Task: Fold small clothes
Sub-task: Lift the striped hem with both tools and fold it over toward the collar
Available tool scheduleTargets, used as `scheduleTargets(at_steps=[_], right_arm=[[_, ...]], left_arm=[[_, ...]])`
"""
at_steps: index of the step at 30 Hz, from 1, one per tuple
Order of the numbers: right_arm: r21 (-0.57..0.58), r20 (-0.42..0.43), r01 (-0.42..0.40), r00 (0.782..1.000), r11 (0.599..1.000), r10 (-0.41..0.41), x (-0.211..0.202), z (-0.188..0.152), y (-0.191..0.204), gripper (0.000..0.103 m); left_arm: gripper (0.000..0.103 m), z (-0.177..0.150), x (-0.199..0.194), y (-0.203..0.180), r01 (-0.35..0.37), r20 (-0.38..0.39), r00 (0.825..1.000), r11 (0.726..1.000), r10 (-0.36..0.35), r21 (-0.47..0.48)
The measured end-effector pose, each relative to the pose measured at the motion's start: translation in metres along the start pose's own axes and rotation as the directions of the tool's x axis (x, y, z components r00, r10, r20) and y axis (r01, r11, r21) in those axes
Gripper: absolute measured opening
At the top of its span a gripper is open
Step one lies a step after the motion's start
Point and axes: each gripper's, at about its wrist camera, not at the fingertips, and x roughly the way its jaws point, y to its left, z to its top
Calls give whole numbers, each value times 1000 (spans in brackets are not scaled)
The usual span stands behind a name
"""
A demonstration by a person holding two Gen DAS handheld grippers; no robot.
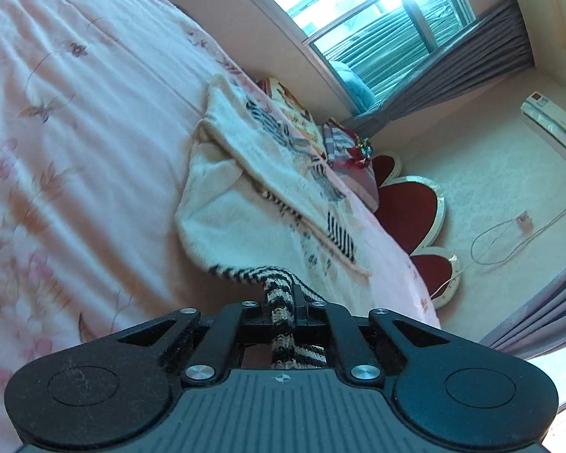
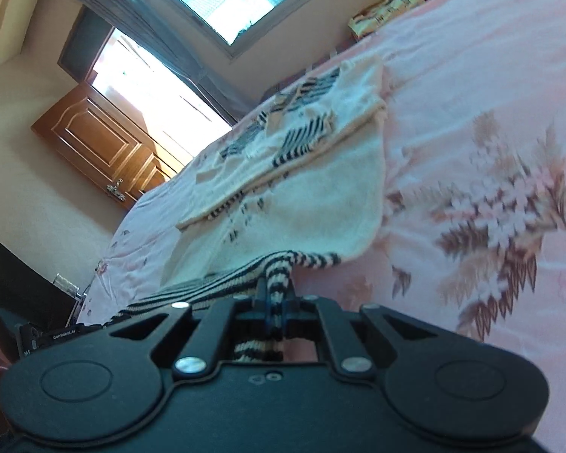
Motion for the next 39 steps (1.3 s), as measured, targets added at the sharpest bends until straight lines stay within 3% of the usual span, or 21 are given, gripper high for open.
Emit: scheduleTargets(at_steps=[8,16,23,28,30,32,34,39], right_arm=[[3,86,-28,996,1000,27,48,88,-5,6],[156,85,-41,996,987,28,129,160,-56,6],[276,39,-48,998,960,39,200,201,-108,6],[318,43,-79,997,945,69,240,219,-127,7],[313,52,-67,997,947,54,249,224,-128,16],[301,82,-55,996,952,32,249,225,-128,27],[281,112,-55,993,958,24,249,228,-129,40],[263,168,-65,986,963,21,236,228,-133,45]], left_arm=[[5,83,62,-22,11,60,998,1000,-12,21],[5,165,160,-20,-58,15,998,997,57,47],[5,208,246,-3,-148,-44,988,988,149,32],[5,223,289,13,-136,-54,989,991,135,-17],[24,225,297,19,-106,-42,994,993,104,-56],[63,226,299,19,-40,7,999,997,40,-59],[74,227,301,13,-25,29,999,999,26,-34],[74,226,299,-7,-103,55,994,986,97,129]])
